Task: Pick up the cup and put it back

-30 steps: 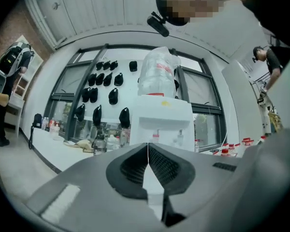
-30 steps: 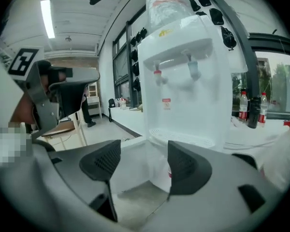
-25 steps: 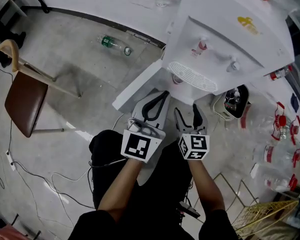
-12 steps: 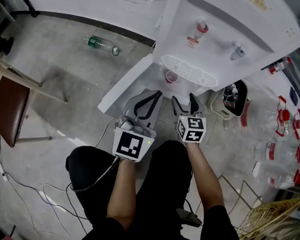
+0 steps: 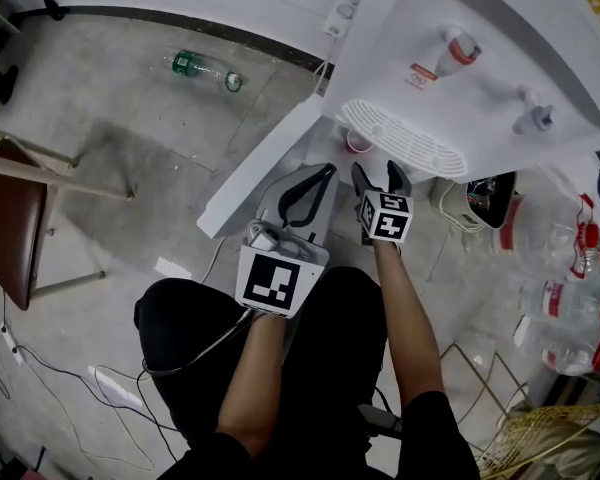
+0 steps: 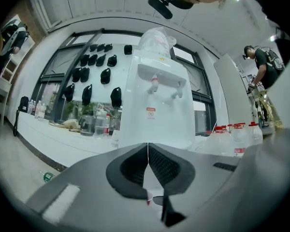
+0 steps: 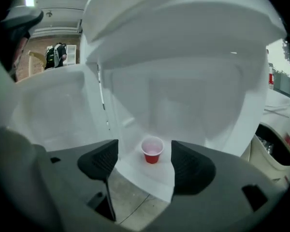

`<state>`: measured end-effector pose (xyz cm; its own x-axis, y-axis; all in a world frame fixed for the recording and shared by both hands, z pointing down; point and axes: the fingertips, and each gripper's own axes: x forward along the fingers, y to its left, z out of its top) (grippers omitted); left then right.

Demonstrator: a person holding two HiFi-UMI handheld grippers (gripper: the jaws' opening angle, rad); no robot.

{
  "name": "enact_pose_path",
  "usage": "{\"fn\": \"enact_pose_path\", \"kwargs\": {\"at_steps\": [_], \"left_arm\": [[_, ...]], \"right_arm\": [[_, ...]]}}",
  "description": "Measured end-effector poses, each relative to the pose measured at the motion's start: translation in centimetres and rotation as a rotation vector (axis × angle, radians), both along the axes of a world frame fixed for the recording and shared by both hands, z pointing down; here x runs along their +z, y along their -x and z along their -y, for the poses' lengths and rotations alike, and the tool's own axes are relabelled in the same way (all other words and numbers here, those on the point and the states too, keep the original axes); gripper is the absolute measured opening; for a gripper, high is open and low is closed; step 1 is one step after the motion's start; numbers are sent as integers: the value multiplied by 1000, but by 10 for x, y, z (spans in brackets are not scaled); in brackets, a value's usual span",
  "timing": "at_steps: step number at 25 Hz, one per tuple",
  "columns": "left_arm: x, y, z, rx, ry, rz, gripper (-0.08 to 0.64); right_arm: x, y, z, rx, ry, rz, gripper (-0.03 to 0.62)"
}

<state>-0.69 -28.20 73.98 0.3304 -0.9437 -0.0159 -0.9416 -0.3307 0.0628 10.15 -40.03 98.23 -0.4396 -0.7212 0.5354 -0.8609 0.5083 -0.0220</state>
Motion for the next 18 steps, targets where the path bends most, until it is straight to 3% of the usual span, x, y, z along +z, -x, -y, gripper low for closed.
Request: {"fn": "enact_pose_path", "kwargs": {"at_steps": [5,18], "left_arm": [[20,3,15,5,50,7,8],[29,16,19,14,70,33,8]], "right_arm": [[43,4,26,33,62,-24,321],[97,19,78,81,132,-64,347]]}}
